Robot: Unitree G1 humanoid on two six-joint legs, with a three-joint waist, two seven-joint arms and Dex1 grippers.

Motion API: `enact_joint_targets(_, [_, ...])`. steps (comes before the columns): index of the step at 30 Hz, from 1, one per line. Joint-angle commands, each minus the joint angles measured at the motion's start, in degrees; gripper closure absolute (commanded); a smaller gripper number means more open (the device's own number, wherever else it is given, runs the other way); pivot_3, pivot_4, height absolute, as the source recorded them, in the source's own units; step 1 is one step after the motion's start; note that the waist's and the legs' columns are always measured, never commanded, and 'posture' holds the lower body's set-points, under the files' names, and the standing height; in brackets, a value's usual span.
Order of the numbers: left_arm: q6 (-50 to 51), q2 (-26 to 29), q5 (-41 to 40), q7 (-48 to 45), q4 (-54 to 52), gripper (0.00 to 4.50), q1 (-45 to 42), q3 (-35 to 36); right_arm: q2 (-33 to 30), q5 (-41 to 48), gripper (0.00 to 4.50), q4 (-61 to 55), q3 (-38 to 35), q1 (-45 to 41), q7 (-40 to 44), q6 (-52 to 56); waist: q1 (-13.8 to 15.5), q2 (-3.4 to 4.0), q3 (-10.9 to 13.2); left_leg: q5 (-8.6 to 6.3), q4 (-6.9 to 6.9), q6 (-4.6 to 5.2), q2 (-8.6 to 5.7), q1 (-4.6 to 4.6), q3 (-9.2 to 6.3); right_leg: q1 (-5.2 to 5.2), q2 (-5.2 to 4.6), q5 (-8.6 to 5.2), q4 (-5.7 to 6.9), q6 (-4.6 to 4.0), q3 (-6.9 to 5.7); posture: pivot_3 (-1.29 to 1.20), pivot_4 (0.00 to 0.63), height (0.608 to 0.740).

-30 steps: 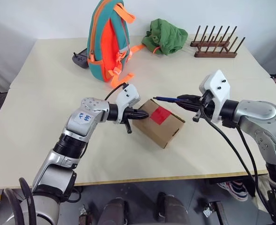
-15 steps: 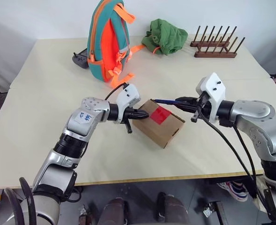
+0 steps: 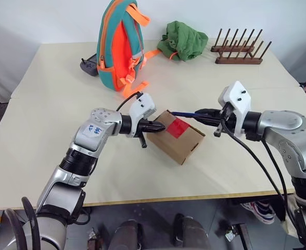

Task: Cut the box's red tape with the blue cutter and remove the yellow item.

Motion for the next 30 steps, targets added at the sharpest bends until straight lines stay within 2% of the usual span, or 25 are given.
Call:
enact_joint_targets(1, [0.8, -0.2, 0.5, 0.6, -1.9, 4.48, -0.1, 0.0, -1.7, 0.2, 4.32, -1.9, -0.5, 0.3, 2.0, 0.3, 0.0, 0.00, 0.0, 0.00, 0.00, 0.00, 0.00, 0.00, 0.00, 0.00, 0.00, 0.00, 0.00, 0.00, 0.00, 0.00, 0.150, 0.740])
enact_joint_targets(10, [2.7, -0.6, 0.4, 1.4, -3.1, 4.48, 0.3, -0.2, -4.2, -0.8, 4.32, -1.0, 0.1, -0.1, 3.6, 0.9, 0.1, 0.00, 0.0, 0.00, 0.01, 0.00, 0.00, 0.02, -0.01, 0.04, 0.00, 0.00, -0.01, 0.00, 0.00, 0.00, 0.150, 0.740])
enact_joint_targets(21, [3.5, -0.6, 0.1, 2.1, -5.0, 4.48, 1.8, -0.1, -3.9, 4.8, 4.32, -5.4, -6.8, -2.0, 2.0, 6.1, 0.1, 0.00, 0.0, 0.00, 0.02, 0.00, 0.01, 0.02, -0.03, 0.04, 0.00, 0.00, 0.00, 0.00, 0.00, 0.00, 0.150, 0.740])
enact_joint_targets(30, [3.2, -0.9, 0.4, 2.2, -4.4, 4.48, 1.5, -0.3, -5.0, 5.1, 4.32, -8.3, -7.2, 1.8, 0.0, 9.5, 0.1, 0.00, 0.0, 0.00, 0.03, 0.00, 0.00, 0.02, -0.03, 0.05, 0.00, 0.00, -0.01, -0.01, 0.00, 0.00, 0.150, 0.740])
